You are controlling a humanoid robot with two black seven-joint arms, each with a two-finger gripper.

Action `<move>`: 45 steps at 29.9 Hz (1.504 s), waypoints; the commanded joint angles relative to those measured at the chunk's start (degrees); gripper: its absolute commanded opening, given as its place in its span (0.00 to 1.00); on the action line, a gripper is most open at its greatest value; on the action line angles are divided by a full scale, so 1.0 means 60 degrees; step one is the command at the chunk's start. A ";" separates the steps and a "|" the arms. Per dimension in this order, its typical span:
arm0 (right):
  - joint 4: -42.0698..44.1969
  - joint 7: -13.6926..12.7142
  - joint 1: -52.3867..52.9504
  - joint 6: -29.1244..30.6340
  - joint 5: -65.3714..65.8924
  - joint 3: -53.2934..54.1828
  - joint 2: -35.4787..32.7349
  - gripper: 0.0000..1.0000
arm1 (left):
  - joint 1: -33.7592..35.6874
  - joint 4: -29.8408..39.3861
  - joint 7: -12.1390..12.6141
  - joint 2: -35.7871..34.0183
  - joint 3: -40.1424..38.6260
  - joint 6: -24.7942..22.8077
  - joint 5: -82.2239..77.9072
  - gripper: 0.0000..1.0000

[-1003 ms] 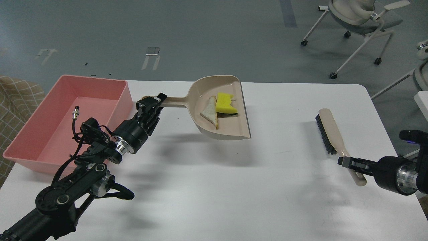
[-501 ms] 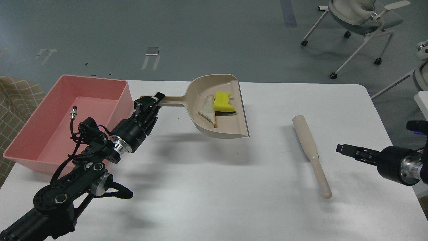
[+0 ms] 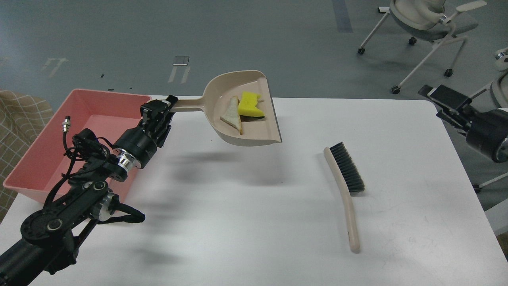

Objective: Sweep and dump garbage into bin
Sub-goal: 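Lift the loaded dustpan with the left gripper over the pink bin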

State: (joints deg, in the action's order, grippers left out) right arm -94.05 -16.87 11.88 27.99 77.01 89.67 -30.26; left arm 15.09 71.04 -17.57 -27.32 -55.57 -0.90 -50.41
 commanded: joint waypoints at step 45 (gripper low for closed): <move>0.3459 0.0526 0.1009 0.0002 -0.3884 0.2618 0.3432 0.97 | -0.4786 0.0113 -0.0308 -0.3546 -0.5020 -0.1711 0.1809 0.01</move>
State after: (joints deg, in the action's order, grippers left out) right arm -73.39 -13.73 17.85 28.01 53.70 105.30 -9.67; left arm -12.38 71.84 -19.35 -47.00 -85.23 -11.09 -39.45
